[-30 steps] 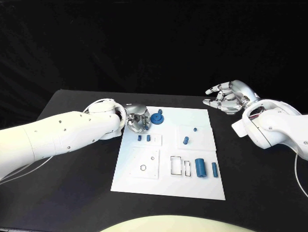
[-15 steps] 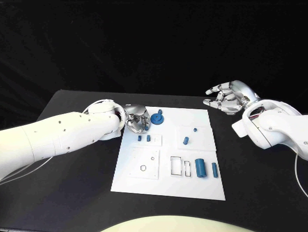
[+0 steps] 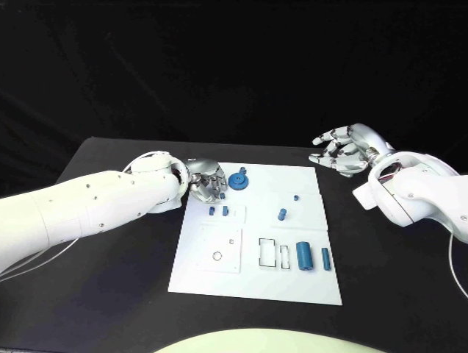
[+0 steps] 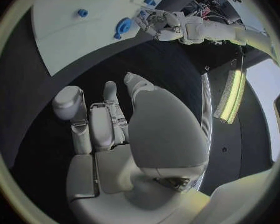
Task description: Assemble the parts on the task board
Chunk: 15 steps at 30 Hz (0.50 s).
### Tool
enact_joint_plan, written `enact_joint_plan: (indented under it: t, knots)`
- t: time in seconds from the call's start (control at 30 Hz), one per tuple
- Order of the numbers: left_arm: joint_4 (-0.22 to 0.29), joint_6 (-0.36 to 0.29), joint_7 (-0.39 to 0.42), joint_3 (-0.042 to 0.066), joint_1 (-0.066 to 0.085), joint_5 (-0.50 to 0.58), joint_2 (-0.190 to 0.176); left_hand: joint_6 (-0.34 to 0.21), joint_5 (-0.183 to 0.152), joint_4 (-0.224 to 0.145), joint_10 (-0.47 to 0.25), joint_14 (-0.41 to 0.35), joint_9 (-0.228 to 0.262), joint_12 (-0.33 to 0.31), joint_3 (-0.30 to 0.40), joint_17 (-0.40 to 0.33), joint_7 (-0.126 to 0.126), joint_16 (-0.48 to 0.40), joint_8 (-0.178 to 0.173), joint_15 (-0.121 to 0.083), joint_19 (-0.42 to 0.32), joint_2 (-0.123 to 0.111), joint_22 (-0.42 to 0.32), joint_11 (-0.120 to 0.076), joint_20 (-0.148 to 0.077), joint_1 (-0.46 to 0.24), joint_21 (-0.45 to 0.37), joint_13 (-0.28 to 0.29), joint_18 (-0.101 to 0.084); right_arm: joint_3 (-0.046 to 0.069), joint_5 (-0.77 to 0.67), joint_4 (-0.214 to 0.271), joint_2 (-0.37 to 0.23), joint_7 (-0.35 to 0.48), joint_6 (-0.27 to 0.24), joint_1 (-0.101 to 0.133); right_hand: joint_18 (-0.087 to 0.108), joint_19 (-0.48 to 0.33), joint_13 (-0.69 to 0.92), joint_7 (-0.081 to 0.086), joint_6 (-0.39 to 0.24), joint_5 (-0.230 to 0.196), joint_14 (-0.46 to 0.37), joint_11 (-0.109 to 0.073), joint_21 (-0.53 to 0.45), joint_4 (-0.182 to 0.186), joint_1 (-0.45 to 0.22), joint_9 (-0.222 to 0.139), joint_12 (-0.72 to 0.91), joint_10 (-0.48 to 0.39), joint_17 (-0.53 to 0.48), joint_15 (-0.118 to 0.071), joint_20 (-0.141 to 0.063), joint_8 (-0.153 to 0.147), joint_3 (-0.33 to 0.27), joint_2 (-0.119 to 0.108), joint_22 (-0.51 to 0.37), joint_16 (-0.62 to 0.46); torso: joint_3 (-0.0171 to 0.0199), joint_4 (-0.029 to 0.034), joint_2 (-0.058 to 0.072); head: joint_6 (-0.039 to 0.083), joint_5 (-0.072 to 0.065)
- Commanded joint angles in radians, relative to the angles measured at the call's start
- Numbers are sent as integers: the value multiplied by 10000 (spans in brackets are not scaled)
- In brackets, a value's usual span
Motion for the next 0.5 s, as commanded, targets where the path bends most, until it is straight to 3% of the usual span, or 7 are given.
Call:
enact_joint_plan:
  t: [0.03, 0.13, 0.27, 0.3, 0.33, 0.4, 0.5]
  knots:
    - [-53, 38, -150, -8, -13, 44, -53, -204, -6, 10, 41, -89, -72, -85, -127, -20, -56, -50, -145, 3, -54, 1, -3, 40, 19, 56, -62, 26, -40, 1, -1045, -58, 21, -187, 1076, -20, 60, 102, -1061, 59, 244, -30, 37, -78, 64, -55, 148, -4, -1112, -79, 48, 14, 13, 131, 400, -211, 70, -13, 0, 0, -2, 9, -8]
    - [-79, -75, -123, -3, -12, 94, -144, -292, 1, 18, 12, -132, -108, -135, -202, -106, -65, -76, -206, 7, -112, 16, -87, 52, 21, 90, -114, 34, -24, 1, -1736, -119, 57, -234, 1604, -56, -8, 303, -2298, 81, 524, -87, 156, -41, 440, -243, 292, -60, -2329, 197, 329, 63, 20, 218, 984, -449, 354, 177, -2, -14, 0, 27, -19]
    - [-96, -323, 47, 58, -9, 745, -374, -130, 17, 14, -238, -403, -126, -347, -277, -598, 45, -264, -152, 87, -393, 97, -452, 157, 73, 262, -352, 7, 42, -3, -3038, -193, 136, -254, 2235, -141, -119, 548, -3355, -58, 907, -345, 321, -90, 1064, -604, 400, -95, -3349, 555, 758, 9, -12, 308, 1591, -602, 791, 492, -1, -18, 0, 64, -115]
    - [-95, -422, 113, 90, -8, 1104, -451, -36, 17, 4, -270, -548, -120, -376, -248, -892, 81, -375, -106, 101, -496, 113, -585, 176, 87, 307, -436, 3, 69, -7, -3410, -207, 158, -260, 2346, -169, -134, 587, -3515, -86, 961, -392, 350, -98, 1171, -668, 389, -101, -3491, 642, 824, 8, -30, 318, 1678, -620, 866, 541, 0, -17, 1, 69, -143]
    - [-90, -543, 200, 129, -7, 1515, -532, 201, 16, -57, -413, -1146, -96, -437, -146, -1977, 179, -850, 27, 147, -855, 114, -984, 242, 117, 414, -725, -18, 140, -12, -3790, -221, 183, -272, 2433, -198, -141, 601, -3641, -99, 989, -413, 367, -128, 1215, -716, 371, -109, -3596, 725, 860, 7, -44, 318, 1746, -628, 905, 569, 4, -16, 5, 75, -181]
    - [-45, -827, 425, 208, -3, 2489, -721, 411, 27, -184, -445, -1466, -88, -369, 40, -2530, 257, -1142, 160, 159, -936, 130, -1005, 267, 134, 561, -775, 1, 150, -22, -4503, -255, 238, -304, 2555, -266, -148, 612, -3893, -160, 1092, -446, 378, -143, 1266, -835, 340, -109, -3814, 854, 876, -19, -71, 345, 1868, -660, 964, 582, 9, -13, 7, 88, -260]
    - [62, -1189, 858, 300, 6, 4064, -997, 966, 43, -578, -241, -2417, -32, -61, 478, -4028, 317, -2114, 503, 129, -1216, 189, -943, 301, 84, 850, -748, 103, 152, -34, -5302, -309, 316, -391, 2649, -364, -164, 643, -4113, -197, 1149, -471, 401, -170, 1359, -910, 274, -116, -4021, 934, 926, -38, -102, 349, 1953, -685, 1039, 614, 11, -8, 4, 80, -380]
